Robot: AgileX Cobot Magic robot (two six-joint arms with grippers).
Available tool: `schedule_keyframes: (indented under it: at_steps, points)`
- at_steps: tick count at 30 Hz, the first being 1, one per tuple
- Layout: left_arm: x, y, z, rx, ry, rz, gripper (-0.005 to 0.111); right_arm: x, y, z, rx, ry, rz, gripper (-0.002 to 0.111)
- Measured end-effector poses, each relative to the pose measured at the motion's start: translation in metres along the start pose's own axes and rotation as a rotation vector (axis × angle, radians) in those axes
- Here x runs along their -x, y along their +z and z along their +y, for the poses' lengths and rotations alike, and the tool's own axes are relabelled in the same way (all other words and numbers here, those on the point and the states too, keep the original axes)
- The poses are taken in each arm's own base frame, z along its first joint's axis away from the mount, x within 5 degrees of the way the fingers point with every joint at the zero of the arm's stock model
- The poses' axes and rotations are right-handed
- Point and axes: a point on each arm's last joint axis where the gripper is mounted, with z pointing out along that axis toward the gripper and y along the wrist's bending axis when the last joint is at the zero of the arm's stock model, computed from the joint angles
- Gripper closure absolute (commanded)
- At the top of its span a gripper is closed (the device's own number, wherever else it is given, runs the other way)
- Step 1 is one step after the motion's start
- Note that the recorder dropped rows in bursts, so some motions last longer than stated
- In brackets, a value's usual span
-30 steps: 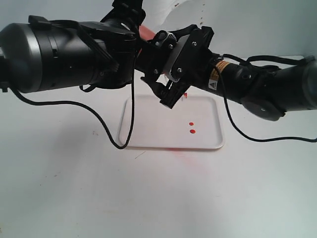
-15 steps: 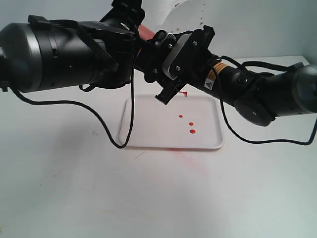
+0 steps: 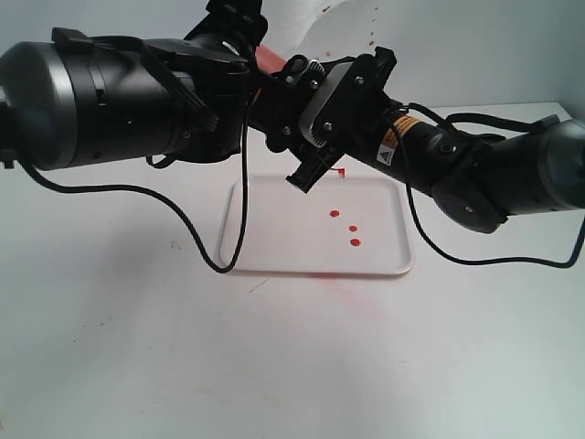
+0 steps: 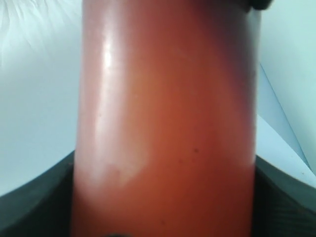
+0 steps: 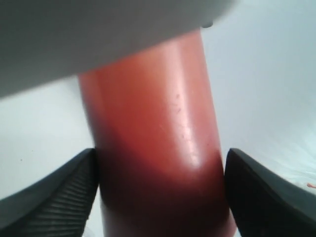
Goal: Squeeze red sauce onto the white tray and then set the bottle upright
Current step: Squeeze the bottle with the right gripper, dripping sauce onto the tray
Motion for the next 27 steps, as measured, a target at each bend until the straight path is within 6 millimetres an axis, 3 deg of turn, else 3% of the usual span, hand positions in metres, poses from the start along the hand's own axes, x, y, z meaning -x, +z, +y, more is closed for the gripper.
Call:
schedule_keyframes:
  at_steps: [12,15,17,20,24,27]
  points:
    - [0.0000,0.0000,0.0000,0.000,-0.001,0.000,0.107,0.0000,0.0000,0.0000,0.000,0.011,0.000,0.108]
    - [0.0000,0.0000,0.0000,0.000,-0.001,0.000,0.107,0.0000,0.0000,0.0000,0.000,0.011,0.000,0.102]
    - [0.0000,0.0000,0.0000,0.000,-0.001,0.000,0.107,0.0000,0.0000,0.0000,0.000,0.011,0.000,0.093]
    - [0.0000,0.0000,0.0000,0.000,-0.001,0.000,0.107,0.0000,0.0000,0.0000,0.000,0.011,0.000,0.069]
    - [0.0000,0.0000,0.0000,0.000,0.001,0.000,0.107,0.0000,0.0002,-0.0005,-0.011,0.025,0.003,0.023]
    - [-0.0011,0.0006,-0.0003,-0.003,0.002,0.006,0.107,-0.0014,0.0008,-0.0017,-0.045,0.112,0.031,0.008]
